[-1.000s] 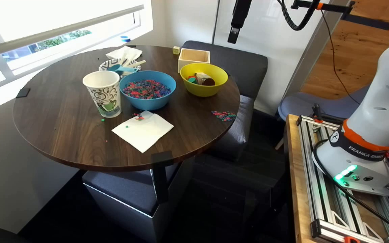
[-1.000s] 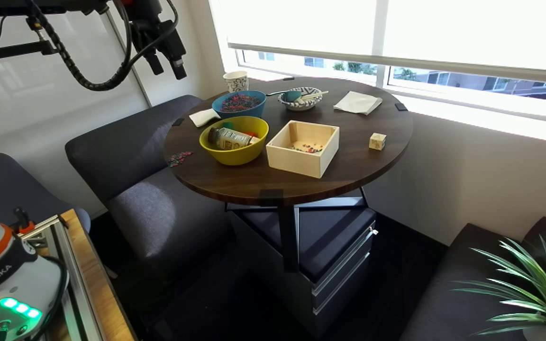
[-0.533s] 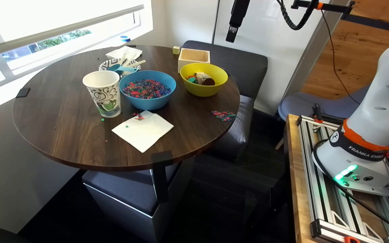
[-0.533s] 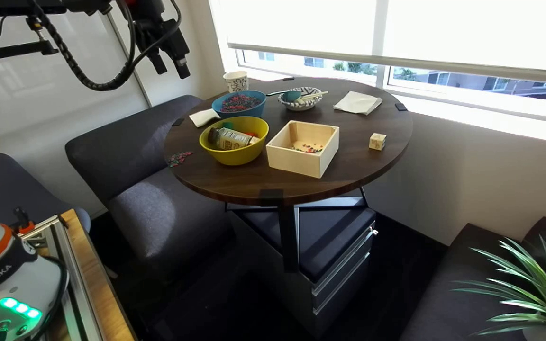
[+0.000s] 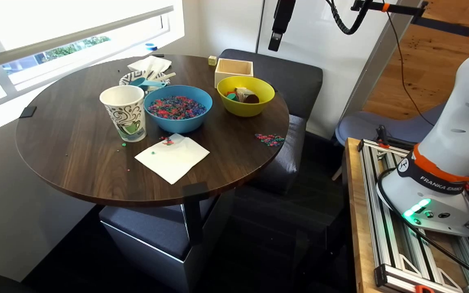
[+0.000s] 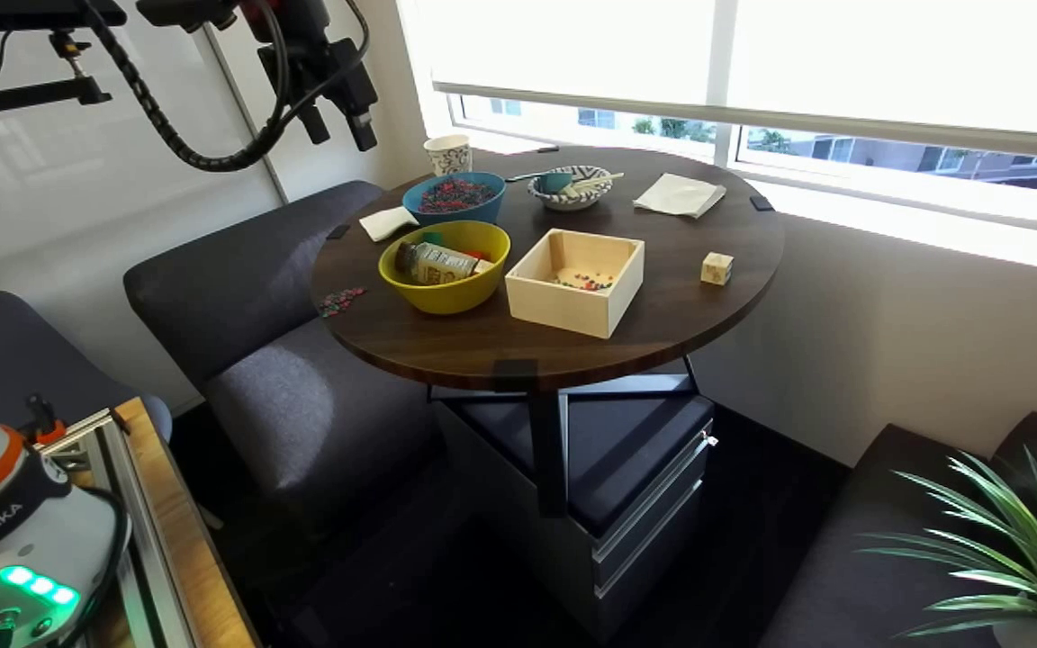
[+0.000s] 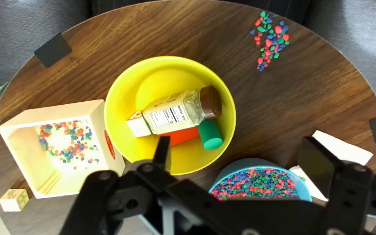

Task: Pick up the green cylindrical object from the yellow bowl and put it in the square box

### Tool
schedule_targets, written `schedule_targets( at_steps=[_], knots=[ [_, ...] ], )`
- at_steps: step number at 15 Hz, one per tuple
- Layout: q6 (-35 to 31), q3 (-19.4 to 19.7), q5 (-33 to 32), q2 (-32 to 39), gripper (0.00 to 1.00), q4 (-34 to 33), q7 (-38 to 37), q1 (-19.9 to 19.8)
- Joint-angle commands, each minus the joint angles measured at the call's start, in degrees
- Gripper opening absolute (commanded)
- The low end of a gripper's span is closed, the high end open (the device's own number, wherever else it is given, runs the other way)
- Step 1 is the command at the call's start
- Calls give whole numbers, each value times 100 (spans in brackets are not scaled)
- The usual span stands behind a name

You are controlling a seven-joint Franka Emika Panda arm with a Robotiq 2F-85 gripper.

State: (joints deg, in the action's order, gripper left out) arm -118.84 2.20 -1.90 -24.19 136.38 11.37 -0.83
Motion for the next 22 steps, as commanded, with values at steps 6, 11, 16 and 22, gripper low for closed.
schedule_targets(
  at_steps=[6, 11, 16, 22],
  knots=[
    [-283, 331, 143, 130, 100, -14, 1503, 343],
    [-259, 267, -96, 789, 100, -245, 2231, 426],
    [-291, 274, -16, 1688, 100, -702, 2805, 377],
    [-203, 155, 60, 1871, 100, -871, 2761, 249]
  ],
)
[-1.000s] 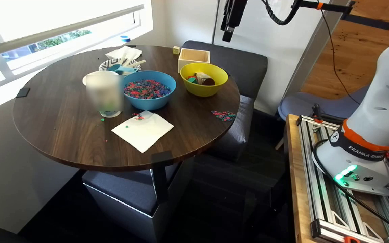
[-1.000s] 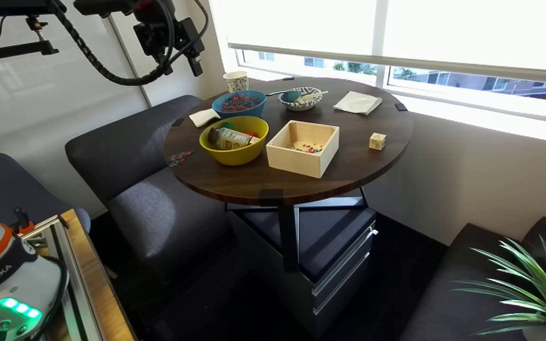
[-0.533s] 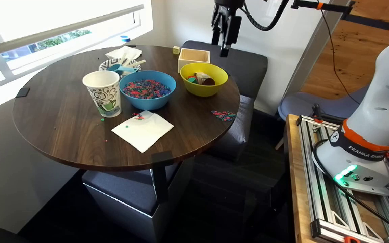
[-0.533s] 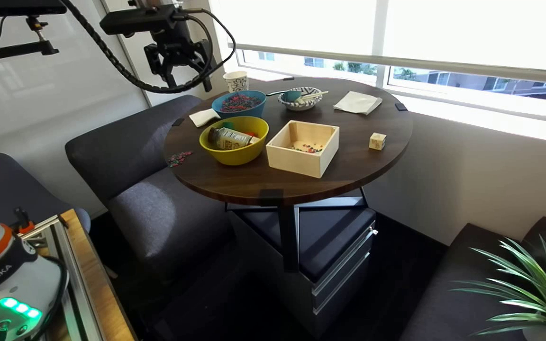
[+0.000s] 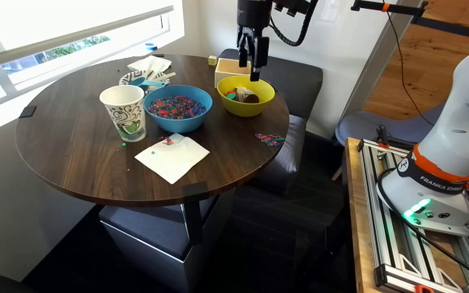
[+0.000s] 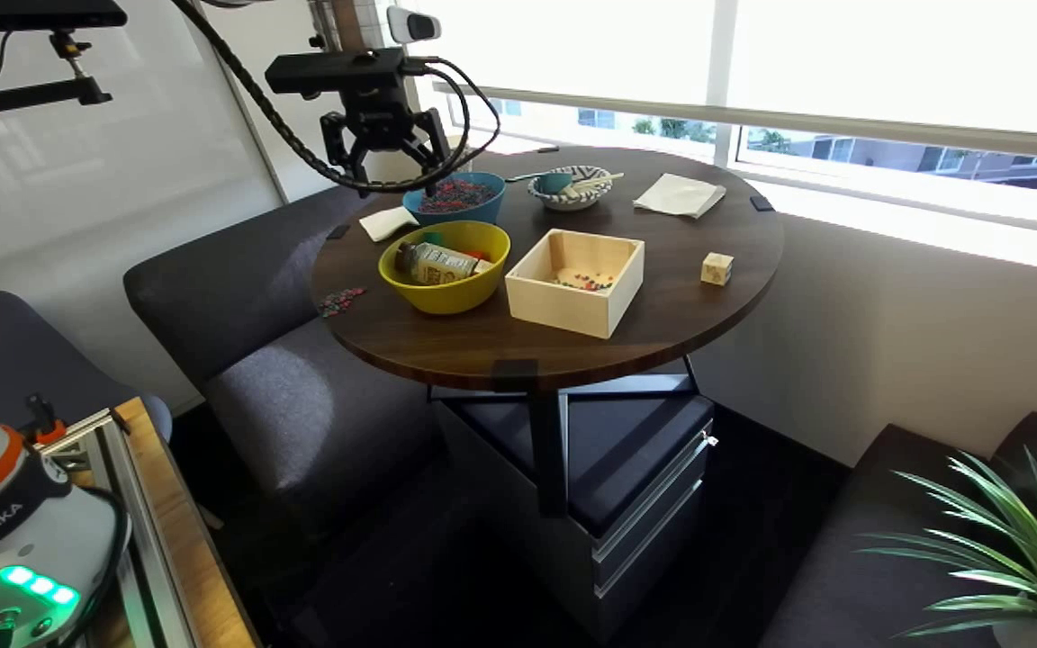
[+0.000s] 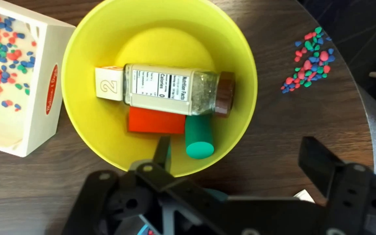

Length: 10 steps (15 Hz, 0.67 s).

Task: Pick up the green cylindrical object from the yellow bowl and put it in the square box

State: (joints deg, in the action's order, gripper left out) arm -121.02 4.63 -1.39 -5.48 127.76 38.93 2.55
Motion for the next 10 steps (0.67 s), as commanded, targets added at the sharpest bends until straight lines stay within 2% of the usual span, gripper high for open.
schedule_targets(
  at_steps=[1, 6, 10],
  knots=[
    [-274, -69, -1, 37, 100, 21, 77, -108],
    [-781, 54, 775, 324, 100, 33, 1858, -192],
    [-571, 32, 1478, 492, 100, 0, 2836, -362]
  ],
)
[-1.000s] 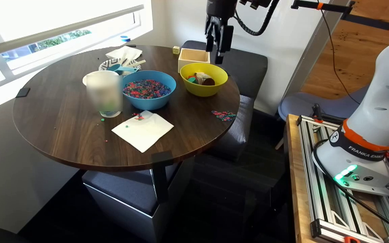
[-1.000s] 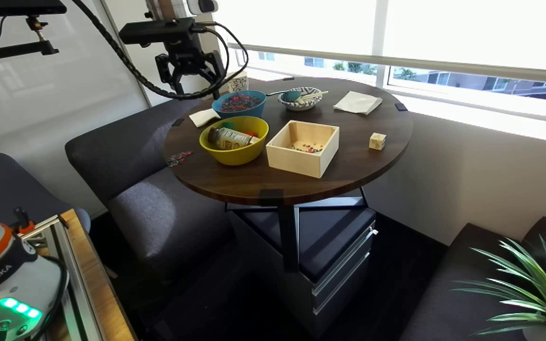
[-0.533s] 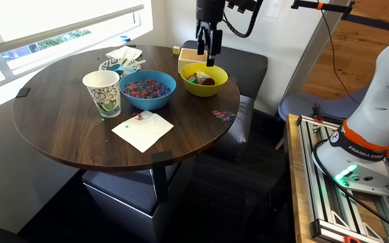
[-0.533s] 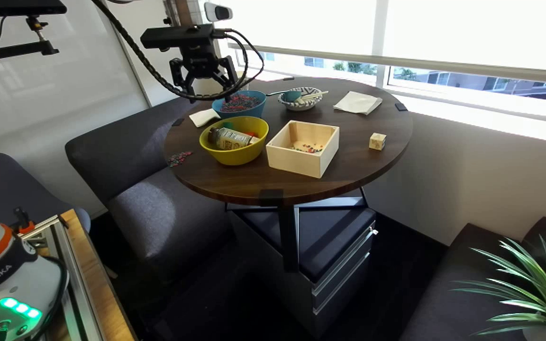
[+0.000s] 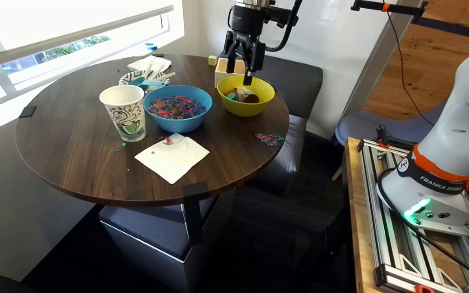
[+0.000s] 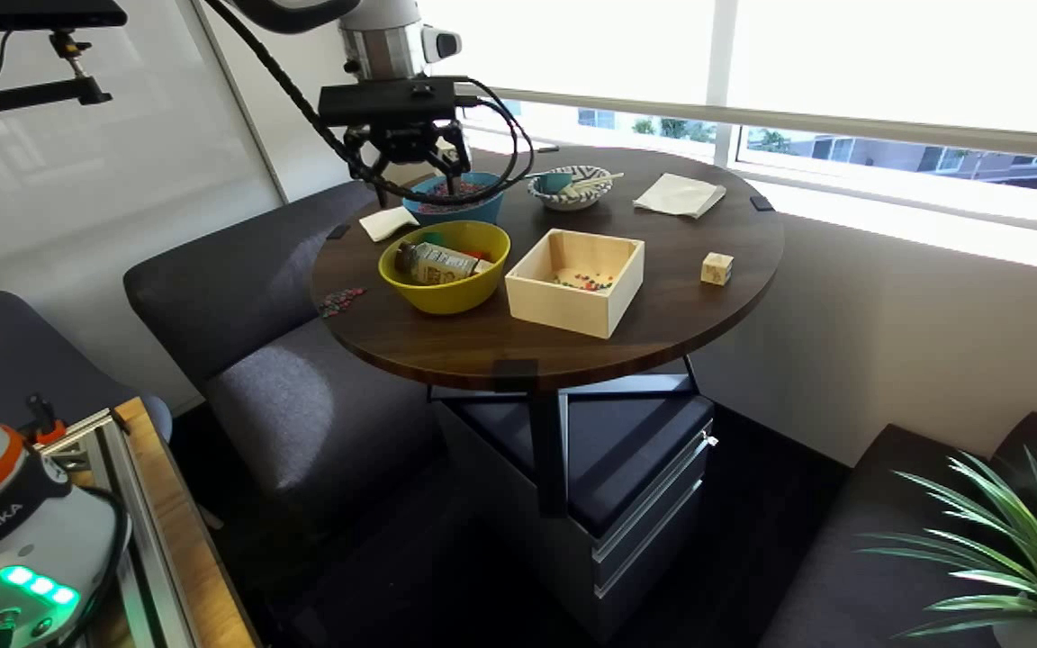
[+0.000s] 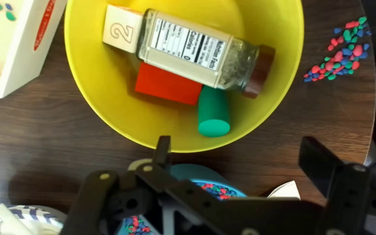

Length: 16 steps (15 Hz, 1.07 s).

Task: Pick up the green cylindrical object from the yellow bowl and put it in the square box

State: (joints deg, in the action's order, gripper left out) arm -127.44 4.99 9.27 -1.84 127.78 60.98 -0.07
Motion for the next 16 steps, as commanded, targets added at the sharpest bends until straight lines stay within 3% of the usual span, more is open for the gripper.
schedule_targets(
  at_steps=[1, 3, 6, 7, 9, 13, 16],
  knots=[
    [95, -8, 505, 167, 100, 18, 784, -145],
    [25, -17, 617, 240, 90, 68, 940, -216],
    [-160, -46, 572, 404, 87, 39, 866, -285],
    [-150, -56, 560, 450, 90, 18, 856, -302],
    [-243, -73, 517, 533, 84, -2, 804, -322],
    [-452, -104, 514, 673, 88, -66, 791, -343],
    [-581, -132, 516, 729, 80, -99, 771, -350]
  ],
)
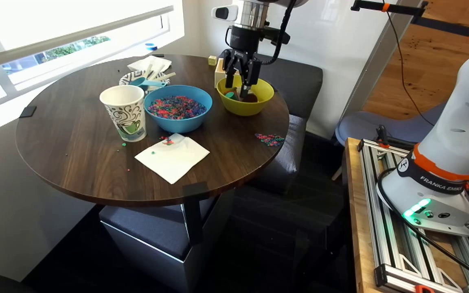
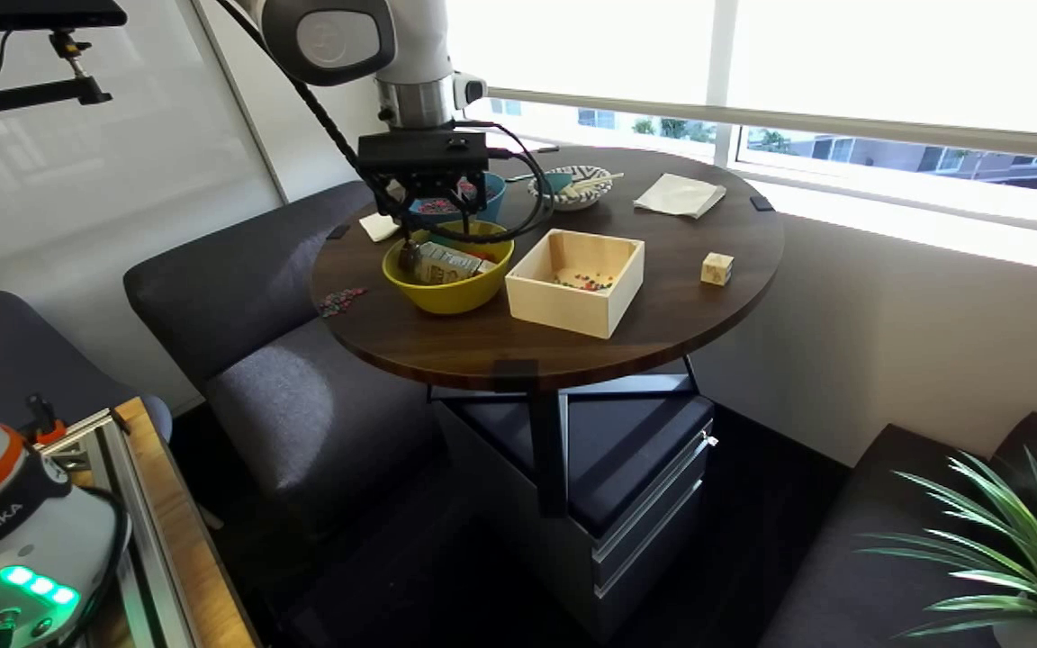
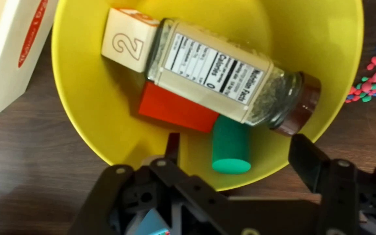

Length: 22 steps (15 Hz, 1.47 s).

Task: Pick up the green cylindrical object from the yellow bowl and put it in the square box

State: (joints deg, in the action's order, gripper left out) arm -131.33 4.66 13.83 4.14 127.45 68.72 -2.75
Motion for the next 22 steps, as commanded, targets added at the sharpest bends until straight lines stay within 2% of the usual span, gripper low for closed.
schedule_targets(
  at_steps=[1, 2, 3, 4, 5, 6, 7, 8, 10, 11, 12, 15, 21, 22],
  knots=[
    [-216, -108, 52, 143, 81, -73, -5, -81],
    [-238, -114, 60, 146, 79, -68, 3, -83],
    [-268, -128, 90, 159, 73, -76, 0, -78],
    [-300, -137, 83, 167, 73, -75, -27, -73],
    [-326, -149, 89, 183, 66, -84, -54, -68],
    [-375, -156, 80, 193, 68, -82, -88, -67],
    [-401, -168, 108, 211, 65, -87, -101, -68],
    [-427, -175, 105, 222, 57, -85, -134, -69],
    [-415, -186, 178, 238, 57, -103, -187, -77],
    [-411, -189, 199, 240, 52, -114, -216, -75],
    [-404, -192, 217, 243, 54, -122, -229, -76],
    [-407, -195, 361, 112, 51, -64, -272, -91],
    [-581, -176, 485, -57, 62, 6, -316, -94],
    [-597, -168, 458, -25, 60, -17, -336, -97]
  ],
)
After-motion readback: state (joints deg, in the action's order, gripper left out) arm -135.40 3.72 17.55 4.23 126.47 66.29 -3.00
